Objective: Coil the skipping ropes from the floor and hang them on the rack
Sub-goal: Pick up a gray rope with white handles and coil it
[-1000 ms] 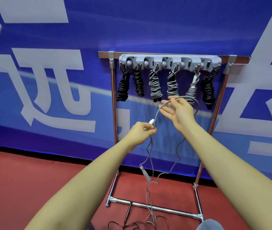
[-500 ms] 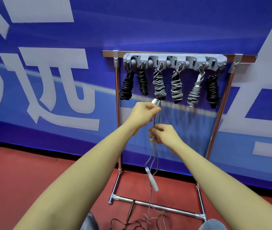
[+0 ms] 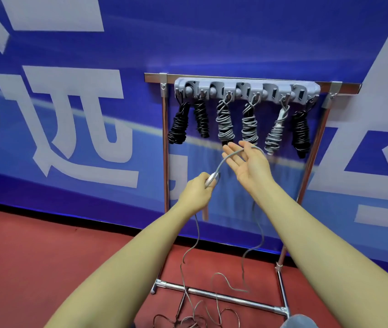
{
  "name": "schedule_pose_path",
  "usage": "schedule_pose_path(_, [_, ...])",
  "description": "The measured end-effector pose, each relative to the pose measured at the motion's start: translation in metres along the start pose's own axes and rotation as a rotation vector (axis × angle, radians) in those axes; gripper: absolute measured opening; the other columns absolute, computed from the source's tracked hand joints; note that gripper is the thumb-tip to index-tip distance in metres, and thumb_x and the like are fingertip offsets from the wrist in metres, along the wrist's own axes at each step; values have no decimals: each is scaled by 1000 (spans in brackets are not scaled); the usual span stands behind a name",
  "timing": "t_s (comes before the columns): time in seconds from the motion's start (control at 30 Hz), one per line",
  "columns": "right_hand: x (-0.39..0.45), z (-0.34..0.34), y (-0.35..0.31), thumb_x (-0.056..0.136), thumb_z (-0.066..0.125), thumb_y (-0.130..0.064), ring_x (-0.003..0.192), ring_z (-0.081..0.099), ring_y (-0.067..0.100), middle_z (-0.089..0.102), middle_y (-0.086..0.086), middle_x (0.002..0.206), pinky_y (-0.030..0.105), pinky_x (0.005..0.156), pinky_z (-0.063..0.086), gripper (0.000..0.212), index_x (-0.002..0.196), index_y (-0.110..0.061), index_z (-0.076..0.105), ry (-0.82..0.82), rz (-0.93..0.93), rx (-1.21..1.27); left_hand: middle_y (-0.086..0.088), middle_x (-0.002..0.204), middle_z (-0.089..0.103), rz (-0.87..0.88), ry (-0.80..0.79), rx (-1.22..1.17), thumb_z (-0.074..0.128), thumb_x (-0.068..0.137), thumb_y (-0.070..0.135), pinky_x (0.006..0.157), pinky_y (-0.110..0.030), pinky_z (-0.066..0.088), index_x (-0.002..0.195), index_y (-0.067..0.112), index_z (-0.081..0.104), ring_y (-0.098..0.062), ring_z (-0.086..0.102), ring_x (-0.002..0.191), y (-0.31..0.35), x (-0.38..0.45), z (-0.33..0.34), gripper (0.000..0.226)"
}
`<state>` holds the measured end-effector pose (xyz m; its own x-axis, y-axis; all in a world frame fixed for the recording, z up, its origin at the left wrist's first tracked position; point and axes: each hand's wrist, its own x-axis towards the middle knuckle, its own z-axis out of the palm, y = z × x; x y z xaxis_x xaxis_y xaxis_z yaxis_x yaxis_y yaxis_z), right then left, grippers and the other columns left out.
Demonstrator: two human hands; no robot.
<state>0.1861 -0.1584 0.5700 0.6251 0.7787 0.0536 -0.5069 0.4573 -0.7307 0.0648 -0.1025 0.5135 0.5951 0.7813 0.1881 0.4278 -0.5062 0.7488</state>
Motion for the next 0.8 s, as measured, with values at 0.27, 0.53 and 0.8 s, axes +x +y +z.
schedule_pose_path(0.27, [-10, -23, 10, 95, 54, -33, 57, 65, 20, 68, 10, 67, 28, 51, 51, 36, 78, -3, 66, 23, -5, -1021, -18, 90, 59, 30, 110, 285, 24, 104, 30, 61, -39, 38, 102, 2, 42, -39, 56, 79, 13, 17, -11, 33])
schedule_pose_path(0.53, [-9, -24, 21, 88, 61, -21, 96, 53, 17, 58, -6, 94, 31, 84, 41, 8, 89, -23, 53, -141, -350, -1308, -14, 87, 56, 111, 165, 433, 27, 104, 30, 57, -35, 32, 105, 2, 44, -35, 54, 77, 22, 18, -21, 33])
schedule_pose_path(0.8, [-17, -18, 17, 92, 57, -9, 52, 40, 4, 48, -12, 54, 24, 64, 40, 22, 73, -17, 64, -374, -106, -884, -3, 81, 48, 115, 141, 344, 47, 95, 26, 55, -32, 29, 97, 9, 39, -30, 51, 76, 14, 11, -27, 19])
